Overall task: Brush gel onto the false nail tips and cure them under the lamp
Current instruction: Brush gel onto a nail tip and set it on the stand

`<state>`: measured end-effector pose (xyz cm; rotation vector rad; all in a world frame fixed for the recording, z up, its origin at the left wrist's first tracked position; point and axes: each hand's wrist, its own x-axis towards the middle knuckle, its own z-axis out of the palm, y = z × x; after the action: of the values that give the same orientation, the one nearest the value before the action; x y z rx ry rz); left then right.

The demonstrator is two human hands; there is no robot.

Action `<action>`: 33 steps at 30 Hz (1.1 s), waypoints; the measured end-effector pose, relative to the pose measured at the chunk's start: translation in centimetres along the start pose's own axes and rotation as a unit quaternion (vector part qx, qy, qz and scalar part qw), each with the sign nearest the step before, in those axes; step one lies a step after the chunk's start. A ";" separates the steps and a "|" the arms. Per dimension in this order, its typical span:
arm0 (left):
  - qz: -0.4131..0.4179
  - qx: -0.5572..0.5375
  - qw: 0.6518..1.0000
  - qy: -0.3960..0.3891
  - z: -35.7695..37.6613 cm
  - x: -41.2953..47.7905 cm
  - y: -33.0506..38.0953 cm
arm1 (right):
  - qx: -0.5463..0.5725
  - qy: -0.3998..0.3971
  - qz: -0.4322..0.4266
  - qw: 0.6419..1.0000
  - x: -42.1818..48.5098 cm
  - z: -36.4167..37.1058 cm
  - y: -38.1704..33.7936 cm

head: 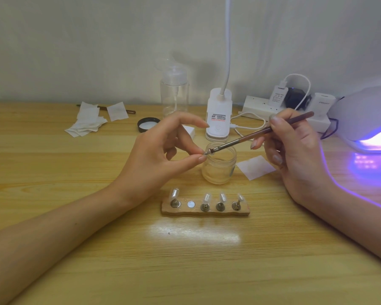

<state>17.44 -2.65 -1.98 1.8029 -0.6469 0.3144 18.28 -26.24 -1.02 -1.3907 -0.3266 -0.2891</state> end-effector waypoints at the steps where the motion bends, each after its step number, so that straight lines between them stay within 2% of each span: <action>1: -0.001 0.001 1.000 -0.001 0.0 0.0 0.0 | -0.004 0.001 0.001 1.000 0.0 0.0 0.0; 11: -0.002 -0.002 1.000 -0.003 0.0 0.0 0.1 | -0.027 0.005 0.006 1.000 -0.1 0.1 0.0; 18: -0.005 0.000 1.000 -0.002 -0.1 0.0 0.1 | -0.013 0.089 -0.010 0.996 0.1 -0.5 -0.6; 25: 0.000 0.005 1.000 -0.002 -0.1 -0.1 0.1 | 0.033 0.119 -0.004 0.992 0.5 -1.1 -1.0; 29: -0.001 0.006 1.000 -0.004 0.0 0.0 0.1 | 0.068 0.109 -0.023 0.991 0.4 -1.1 -1.2; 33: 0.000 0.009 1.000 -0.002 -0.1 0.0 0.1 | 0.041 0.061 -0.051 0.996 0.4 -0.9 -1.2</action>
<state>17.33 -2.62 -1.86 1.8218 -0.6488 0.3178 18.18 -27.35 0.10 -1.2719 -0.3052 -0.4375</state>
